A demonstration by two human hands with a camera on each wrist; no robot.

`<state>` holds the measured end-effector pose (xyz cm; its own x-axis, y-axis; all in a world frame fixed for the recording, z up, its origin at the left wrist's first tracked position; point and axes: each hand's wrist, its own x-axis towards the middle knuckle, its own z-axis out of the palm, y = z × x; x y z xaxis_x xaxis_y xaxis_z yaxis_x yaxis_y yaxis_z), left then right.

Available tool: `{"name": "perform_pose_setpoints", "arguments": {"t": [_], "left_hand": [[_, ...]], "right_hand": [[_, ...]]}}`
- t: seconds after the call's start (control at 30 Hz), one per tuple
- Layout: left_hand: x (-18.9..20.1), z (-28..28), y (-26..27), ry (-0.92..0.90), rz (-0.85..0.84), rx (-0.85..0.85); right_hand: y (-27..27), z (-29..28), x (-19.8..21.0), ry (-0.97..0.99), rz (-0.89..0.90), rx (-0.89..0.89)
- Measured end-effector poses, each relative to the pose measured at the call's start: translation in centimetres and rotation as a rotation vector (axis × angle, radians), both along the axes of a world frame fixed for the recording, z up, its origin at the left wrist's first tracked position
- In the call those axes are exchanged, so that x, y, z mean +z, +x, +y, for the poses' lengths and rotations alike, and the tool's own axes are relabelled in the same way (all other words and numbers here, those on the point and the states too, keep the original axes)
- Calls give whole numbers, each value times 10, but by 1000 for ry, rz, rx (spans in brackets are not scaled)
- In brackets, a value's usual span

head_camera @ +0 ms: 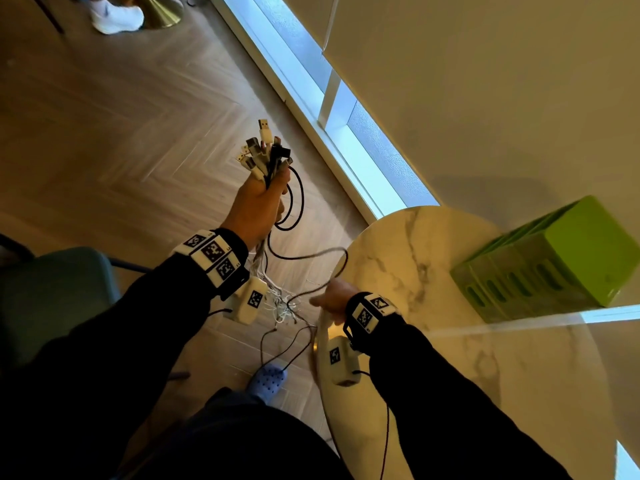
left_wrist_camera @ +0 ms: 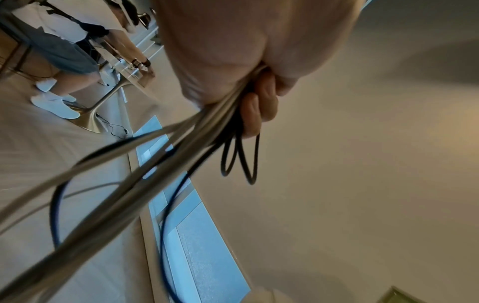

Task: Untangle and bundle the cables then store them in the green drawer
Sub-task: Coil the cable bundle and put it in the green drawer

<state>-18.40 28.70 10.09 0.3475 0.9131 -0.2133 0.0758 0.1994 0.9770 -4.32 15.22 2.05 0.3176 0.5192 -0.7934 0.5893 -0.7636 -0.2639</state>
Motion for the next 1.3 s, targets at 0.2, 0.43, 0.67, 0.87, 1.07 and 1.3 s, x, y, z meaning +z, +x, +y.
{"name": "perform_pose_setpoints", "arguments": {"t": [0.2, 0.43, 0.67, 0.87, 1.07, 1.3], "left_hand": [[-7, -16, 11, -45, -100, -150], [-4, -21, 18, 29, 25, -176], [8, -17, 15, 201, 207, -183], [12, -21, 10, 209, 205, -179], [4, -6, 4, 180, 201, -143], [-6, 10, -8, 69, 75, -5]], "right_hand": [[-13, 6, 25, 637, 37, 72], [-37, 18, 29, 711, 135, 29], [-29, 12, 23, 895, 90, 73], [-36, 11, 41, 832, 185, 122], [-32, 8, 38, 976, 70, 66], [-25, 8, 34, 897, 182, -341]]}}
